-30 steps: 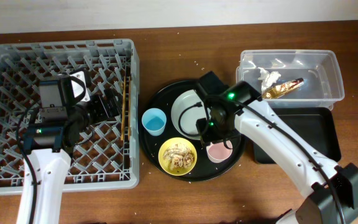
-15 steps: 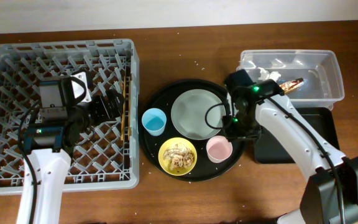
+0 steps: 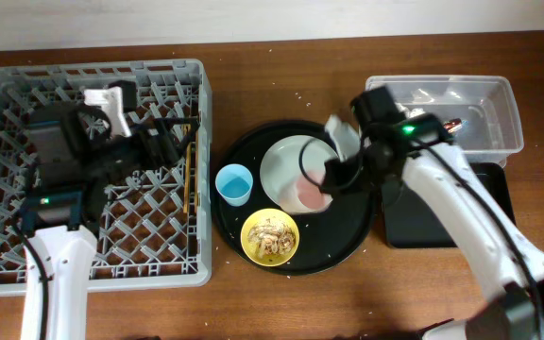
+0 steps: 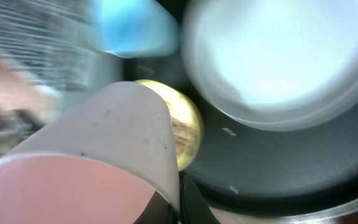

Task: Sort waste into correct bins and load items into the dishwasher rack
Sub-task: 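Grasp the pink cup with the right gripper and lift it, then hand the pink cup from the right gripper to the left gripper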

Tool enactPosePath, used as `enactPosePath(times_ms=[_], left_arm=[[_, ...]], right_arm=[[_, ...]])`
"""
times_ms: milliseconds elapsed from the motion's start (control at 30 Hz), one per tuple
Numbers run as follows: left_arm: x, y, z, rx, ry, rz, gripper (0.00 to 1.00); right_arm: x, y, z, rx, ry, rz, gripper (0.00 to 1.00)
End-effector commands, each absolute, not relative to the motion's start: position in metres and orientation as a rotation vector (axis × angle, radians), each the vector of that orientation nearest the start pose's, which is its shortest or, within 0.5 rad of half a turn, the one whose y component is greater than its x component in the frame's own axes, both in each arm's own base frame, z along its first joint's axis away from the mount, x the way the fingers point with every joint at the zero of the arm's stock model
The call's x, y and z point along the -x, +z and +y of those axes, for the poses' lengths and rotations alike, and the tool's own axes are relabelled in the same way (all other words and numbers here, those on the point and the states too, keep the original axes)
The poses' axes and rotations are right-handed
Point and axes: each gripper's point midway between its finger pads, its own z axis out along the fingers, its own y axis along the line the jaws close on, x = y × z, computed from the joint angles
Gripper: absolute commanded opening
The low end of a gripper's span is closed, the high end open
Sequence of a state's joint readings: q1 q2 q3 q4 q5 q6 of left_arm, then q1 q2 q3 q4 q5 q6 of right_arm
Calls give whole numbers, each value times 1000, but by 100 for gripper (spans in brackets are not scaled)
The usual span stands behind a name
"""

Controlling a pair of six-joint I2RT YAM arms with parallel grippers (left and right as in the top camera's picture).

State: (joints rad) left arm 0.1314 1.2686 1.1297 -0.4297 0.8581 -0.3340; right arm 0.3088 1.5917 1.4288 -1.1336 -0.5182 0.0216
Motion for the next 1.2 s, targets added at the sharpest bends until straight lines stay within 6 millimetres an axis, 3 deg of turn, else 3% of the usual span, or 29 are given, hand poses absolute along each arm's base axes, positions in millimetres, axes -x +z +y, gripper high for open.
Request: enactPosePath(times_ms=[0,167,267,367,533,733,800,867,900,933,967,1067,1167], left_arm=[[-319,338,-123,-290,-1517,1936,89],[-284,353,-147,-440,-1765,1901,90],[-270,357,-160,-498,-1862,1902,91],[-258,358,-175,-534,-1935,1926,94],[-244,359,-195,-602,-1994,1945,89],[-242,360,-198,-636,-1987,1930,50],[-243,362,-198,-659,-1969,1910,46],[-244,364,-198,-684,-1950,1889,49],[-245,365,-198,-688,-1944,1884,68],[-246,366,-199,-681,-1939,1888,78],[-248,367,-199,-680,-1929,1886,79],[-249,369,-199,-697,-1910,1869,76],[-250,368,-199,-694,-1907,1870,55]], right_arm=[[-289,279,224,793,1153,2397,4],[-272,353,255,1020,1505,1934,4],[-267,372,259,1082,1577,1784,4],[-267,371,261,1089,1573,1783,4],[-279,356,266,1061,1465,1874,4],[-281,353,265,1036,1453,1911,4],[-281,353,265,1032,1456,1915,4],[-280,351,264,1027,1463,1930,4],[-278,350,264,1021,1470,1944,4],[-277,349,264,1018,1474,1952,4],[-277,348,264,1017,1475,1955,4],[-277,348,263,1016,1476,1957,4],[-277,348,263,1016,1476,1957,4]])
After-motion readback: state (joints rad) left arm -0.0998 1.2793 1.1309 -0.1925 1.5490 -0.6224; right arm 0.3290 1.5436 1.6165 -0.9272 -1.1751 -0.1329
